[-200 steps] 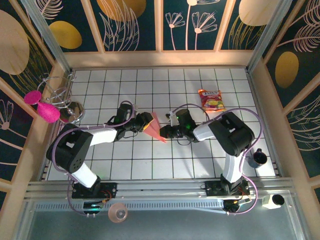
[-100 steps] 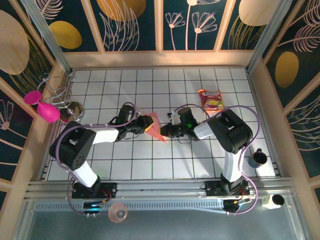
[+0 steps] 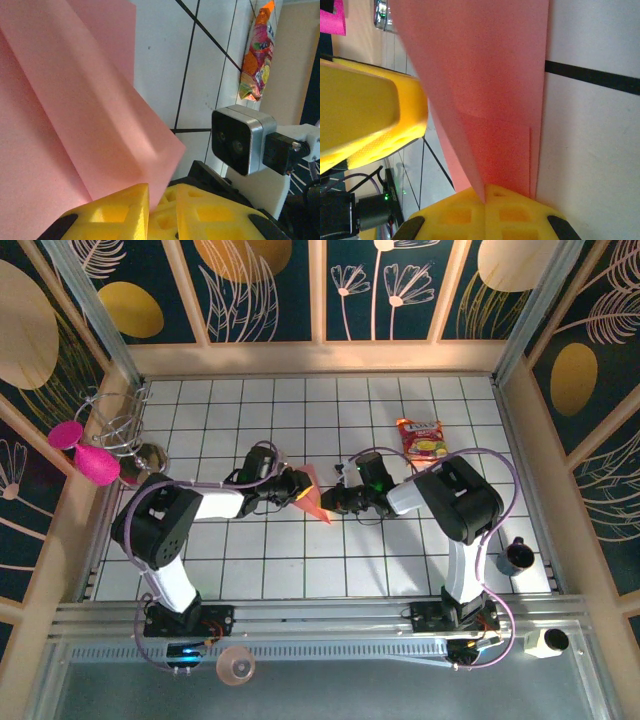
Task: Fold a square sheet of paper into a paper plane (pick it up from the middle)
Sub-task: Fourth fold the wing at the center of the table.
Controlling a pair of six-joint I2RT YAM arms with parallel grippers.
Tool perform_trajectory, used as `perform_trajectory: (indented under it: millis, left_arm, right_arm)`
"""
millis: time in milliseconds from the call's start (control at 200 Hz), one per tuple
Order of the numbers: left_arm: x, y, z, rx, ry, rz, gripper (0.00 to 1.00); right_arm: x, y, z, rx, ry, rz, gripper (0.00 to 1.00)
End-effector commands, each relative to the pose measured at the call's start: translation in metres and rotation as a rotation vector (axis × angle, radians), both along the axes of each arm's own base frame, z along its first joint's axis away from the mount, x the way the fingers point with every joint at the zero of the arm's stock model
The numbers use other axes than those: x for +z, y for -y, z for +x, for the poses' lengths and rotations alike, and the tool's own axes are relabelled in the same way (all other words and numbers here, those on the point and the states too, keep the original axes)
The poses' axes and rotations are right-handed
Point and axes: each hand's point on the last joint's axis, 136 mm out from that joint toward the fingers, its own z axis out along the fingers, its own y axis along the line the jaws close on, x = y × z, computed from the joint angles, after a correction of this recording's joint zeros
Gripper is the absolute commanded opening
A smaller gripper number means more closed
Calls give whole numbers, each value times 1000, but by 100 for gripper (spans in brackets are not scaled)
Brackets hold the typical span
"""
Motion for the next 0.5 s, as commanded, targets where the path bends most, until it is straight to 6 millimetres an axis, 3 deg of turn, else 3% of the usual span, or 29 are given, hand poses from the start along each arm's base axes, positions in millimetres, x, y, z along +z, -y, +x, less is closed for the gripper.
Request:
perform_trajectory:
  millis: [0,265,496]
  left_arm:
    - [6,10,4,-36,29,-22,20]
    - [-8,5,7,-9,-17,38,17]
    - [-16,3,8,-5,-42,69,15]
  right_arm:
    - [-15,3,-4,0,-72,-33,5]
    - [-12,4,-2,-3,-70,-49,11]
    - [5,4,-1,9,-39,-43,18]
